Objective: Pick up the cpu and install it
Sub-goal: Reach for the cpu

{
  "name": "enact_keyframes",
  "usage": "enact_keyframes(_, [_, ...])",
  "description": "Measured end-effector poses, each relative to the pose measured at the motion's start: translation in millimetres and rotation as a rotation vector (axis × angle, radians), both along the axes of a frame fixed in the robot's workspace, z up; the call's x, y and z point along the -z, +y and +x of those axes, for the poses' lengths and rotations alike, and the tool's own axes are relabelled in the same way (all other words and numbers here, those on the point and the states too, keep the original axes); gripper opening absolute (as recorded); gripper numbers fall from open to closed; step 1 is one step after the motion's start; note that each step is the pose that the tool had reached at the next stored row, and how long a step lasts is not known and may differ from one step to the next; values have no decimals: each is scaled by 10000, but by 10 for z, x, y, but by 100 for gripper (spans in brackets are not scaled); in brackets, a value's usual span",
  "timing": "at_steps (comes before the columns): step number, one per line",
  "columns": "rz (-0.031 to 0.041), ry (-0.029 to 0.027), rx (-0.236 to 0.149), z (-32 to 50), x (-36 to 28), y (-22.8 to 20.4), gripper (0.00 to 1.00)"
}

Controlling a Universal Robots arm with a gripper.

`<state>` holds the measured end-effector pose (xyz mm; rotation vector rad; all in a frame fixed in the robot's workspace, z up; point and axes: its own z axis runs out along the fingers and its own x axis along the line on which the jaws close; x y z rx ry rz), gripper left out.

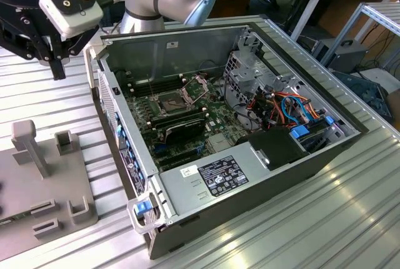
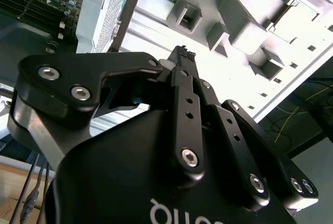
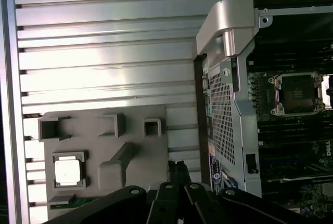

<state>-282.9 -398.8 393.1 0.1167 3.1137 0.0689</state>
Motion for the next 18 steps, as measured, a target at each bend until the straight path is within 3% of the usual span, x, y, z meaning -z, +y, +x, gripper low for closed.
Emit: enact_keyframes(18, [-1,0,-1,-290,1,0,11])
